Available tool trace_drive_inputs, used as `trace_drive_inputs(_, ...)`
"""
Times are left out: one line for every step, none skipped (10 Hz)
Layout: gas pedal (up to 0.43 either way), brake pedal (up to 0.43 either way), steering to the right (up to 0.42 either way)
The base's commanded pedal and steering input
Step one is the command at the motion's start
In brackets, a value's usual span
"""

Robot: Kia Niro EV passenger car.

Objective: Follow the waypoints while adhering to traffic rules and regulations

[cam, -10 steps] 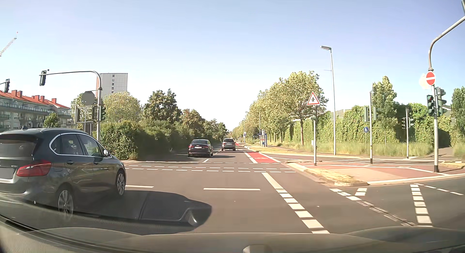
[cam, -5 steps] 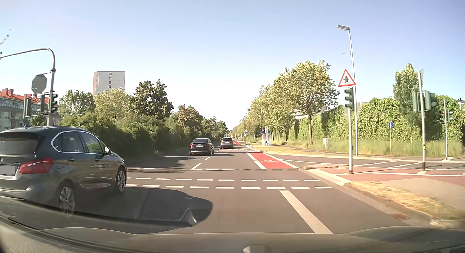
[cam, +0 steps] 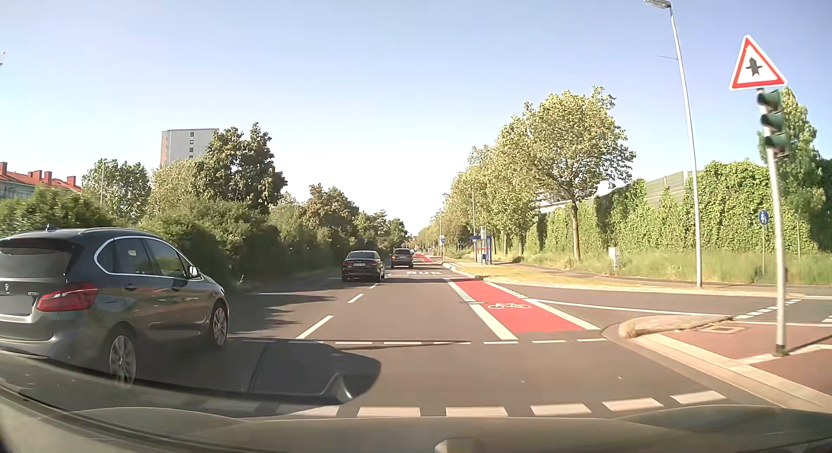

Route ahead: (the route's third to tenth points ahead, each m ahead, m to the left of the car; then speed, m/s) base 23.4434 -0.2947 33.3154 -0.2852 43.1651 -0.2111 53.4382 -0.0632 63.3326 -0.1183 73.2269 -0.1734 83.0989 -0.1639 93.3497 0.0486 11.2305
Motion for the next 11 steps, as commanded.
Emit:
trace_drive_inputs(0.177,0.0,-0.003)
trace_drive_inputs(0.169,0.0,-0.003)
trace_drive_inputs(0.157,0.0,-0.003)
trace_drive_inputs(0.15,0.0,-0.003)
trace_drive_inputs(0.15,0.0,-0.003)
trace_drive_inputs(0.15,0.0,-0.003)
trace_drive_inputs(0.138,0.0,-0.002)
trace_drive_inputs(0.138,0.0,-0.002)
trace_drive_inputs(0.13,0.0,-0.002)
trace_drive_inputs(0.13,0.0,-0.002)
trace_drive_inputs(0.098,0.0,-0.002)
